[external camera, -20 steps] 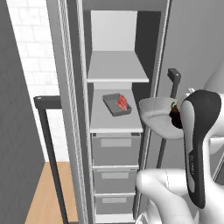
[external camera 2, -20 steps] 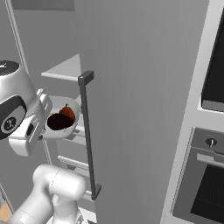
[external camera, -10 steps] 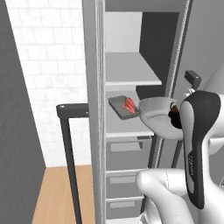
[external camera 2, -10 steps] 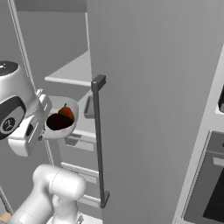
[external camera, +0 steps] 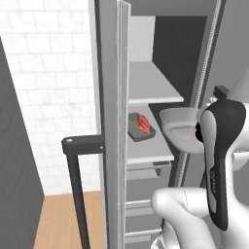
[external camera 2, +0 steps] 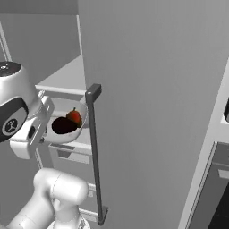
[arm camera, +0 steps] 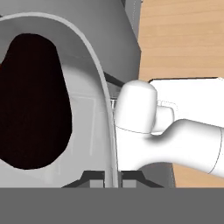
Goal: Take the meat container that has the steak and place it on the second highest rack of the freezer. Then take the vegetable container that has the avocado and bell pepper and place it on the highest rack of the freezer.
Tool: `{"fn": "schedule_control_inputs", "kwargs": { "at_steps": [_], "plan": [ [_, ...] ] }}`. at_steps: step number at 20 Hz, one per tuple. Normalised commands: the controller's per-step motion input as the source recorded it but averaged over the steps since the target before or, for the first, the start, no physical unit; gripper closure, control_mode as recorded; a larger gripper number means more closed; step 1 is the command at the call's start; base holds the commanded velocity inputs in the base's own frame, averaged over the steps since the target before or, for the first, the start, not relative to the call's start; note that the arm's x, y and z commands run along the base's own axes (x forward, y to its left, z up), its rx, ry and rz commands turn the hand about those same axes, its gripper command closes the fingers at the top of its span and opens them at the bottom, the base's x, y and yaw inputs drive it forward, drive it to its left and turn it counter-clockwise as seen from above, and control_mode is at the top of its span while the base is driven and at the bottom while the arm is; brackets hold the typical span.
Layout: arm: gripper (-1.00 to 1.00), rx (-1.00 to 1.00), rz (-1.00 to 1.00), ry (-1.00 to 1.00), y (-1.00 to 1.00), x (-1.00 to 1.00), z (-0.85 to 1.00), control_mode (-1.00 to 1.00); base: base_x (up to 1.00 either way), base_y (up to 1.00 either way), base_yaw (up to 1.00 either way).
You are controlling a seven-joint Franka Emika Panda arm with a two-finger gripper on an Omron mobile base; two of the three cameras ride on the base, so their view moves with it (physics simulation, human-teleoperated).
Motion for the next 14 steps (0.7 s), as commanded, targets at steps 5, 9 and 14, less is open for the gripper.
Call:
{"fn": "schedule_control_inputs", "kwargs": {
  "at_steps": [5, 9, 14],
  "plan": [
    [1.00, 0.00, 0.00, 0.00, 0.00, 0.00, 0.00, 1.00, 0.00, 0.38, -0.05],
    [1.00, 0.00, 0.00, 0.00, 0.00, 0.00, 0.00, 1.00, 0.01, 0.41, 0.00],
    [1.00, 0.00, 0.00, 0.00, 0.00, 0.00, 0.00, 1.00, 0.08, 0.54, 0.00]
  ]
}}
